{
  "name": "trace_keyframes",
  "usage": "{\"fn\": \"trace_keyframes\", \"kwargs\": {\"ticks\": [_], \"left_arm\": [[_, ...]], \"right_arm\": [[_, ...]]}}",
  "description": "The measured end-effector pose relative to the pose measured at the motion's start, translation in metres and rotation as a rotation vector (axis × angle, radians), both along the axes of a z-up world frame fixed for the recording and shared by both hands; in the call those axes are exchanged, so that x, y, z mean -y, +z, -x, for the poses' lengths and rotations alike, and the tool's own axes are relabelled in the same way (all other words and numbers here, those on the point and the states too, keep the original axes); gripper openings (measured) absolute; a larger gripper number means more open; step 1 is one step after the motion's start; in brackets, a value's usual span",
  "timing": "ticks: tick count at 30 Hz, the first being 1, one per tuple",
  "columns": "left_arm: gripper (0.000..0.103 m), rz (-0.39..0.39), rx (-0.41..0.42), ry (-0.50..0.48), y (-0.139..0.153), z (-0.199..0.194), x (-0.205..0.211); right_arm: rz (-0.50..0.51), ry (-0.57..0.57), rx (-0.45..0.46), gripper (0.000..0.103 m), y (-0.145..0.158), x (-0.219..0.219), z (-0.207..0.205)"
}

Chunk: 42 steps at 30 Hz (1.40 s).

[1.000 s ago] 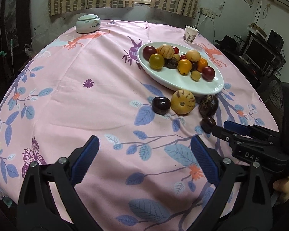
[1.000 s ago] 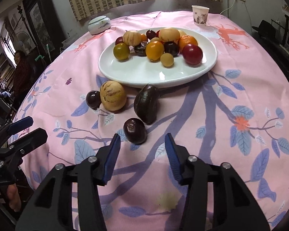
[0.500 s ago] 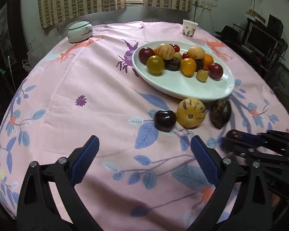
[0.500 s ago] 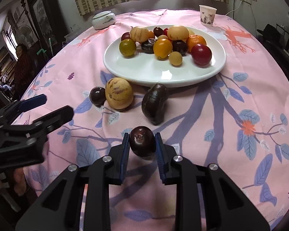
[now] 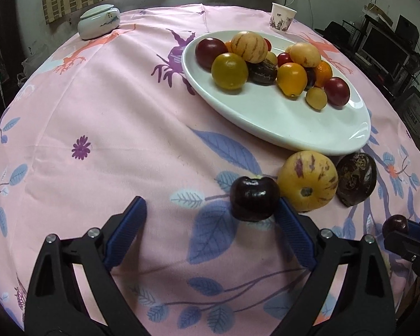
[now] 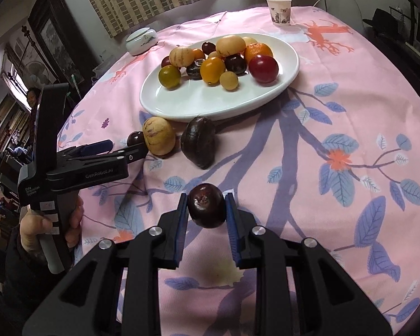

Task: Organize fruits
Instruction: 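Grasp a dark red cherry tomato with the left tool while the right tool grasps a dark plum, then place both fruits on the white plate and open both tools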

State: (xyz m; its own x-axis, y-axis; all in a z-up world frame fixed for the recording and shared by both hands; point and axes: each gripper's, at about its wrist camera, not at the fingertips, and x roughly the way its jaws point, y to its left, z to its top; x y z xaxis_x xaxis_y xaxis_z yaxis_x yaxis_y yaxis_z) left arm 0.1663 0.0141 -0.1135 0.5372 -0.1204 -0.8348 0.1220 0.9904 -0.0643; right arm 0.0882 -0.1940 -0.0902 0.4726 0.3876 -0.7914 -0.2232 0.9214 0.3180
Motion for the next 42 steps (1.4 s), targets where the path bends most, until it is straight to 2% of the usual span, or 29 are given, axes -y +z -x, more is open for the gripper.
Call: {"fn": "trace_keyframes", "kwargs": {"ticks": [4, 9, 13, 14, 15, 16, 19, 27, 33, 37, 42], "left_arm": [[0.093, -0.002, 0.002, 0.005, 0.000, -0.002, 0.002], [0.064, 0.000, 0.028, -0.042, 0.005, 0.003, 0.012], [0.060, 0.015, 0.030, -0.044, 0.005, 0.004, 0.012], [0.052, 0.027, 0.033, -0.052, 0.006, 0.004, 0.012], [0.036, 0.049, 0.036, -0.069, 0.007, 0.006, 0.013], [0.033, 0.061, 0.038, -0.082, 0.007, 0.009, 0.015], [0.033, 0.056, 0.042, -0.081, 0.008, 0.018, 0.017], [0.032, 0.196, 0.017, -0.085, 0.018, 0.066, 0.005], [0.032, 0.208, 0.067, -0.139, 0.045, 0.100, 0.011], [0.033, 0.200, 0.111, -0.154, 0.067, 0.102, 0.012], [0.033, 0.169, 0.152, -0.141, 0.095, 0.069, 0.013]], "right_arm": [[-0.001, 0.014, -0.014, 0.027, -0.004, -0.005, 0.002], [-0.005, 0.016, -0.020, 0.027, -0.005, -0.006, 0.003], [-0.009, 0.009, -0.011, 0.027, -0.002, -0.006, 0.005], [-0.011, 0.006, -0.008, 0.027, -0.001, -0.005, 0.006], [-0.013, 0.002, -0.006, 0.027, 0.000, -0.004, 0.007], [-0.016, -0.003, -0.003, 0.027, 0.001, -0.003, 0.009], [-0.019, -0.018, 0.004, 0.027, 0.004, 0.001, 0.012], [-0.021, -0.018, 0.016, 0.027, 0.008, 0.000, 0.016], [-0.025, -0.006, 0.031, 0.027, 0.011, -0.005, 0.021], [-0.028, 0.006, 0.050, 0.027, 0.020, -0.004, 0.023], [-0.027, 0.020, 0.114, 0.027, 0.052, 0.000, 0.001]]}}
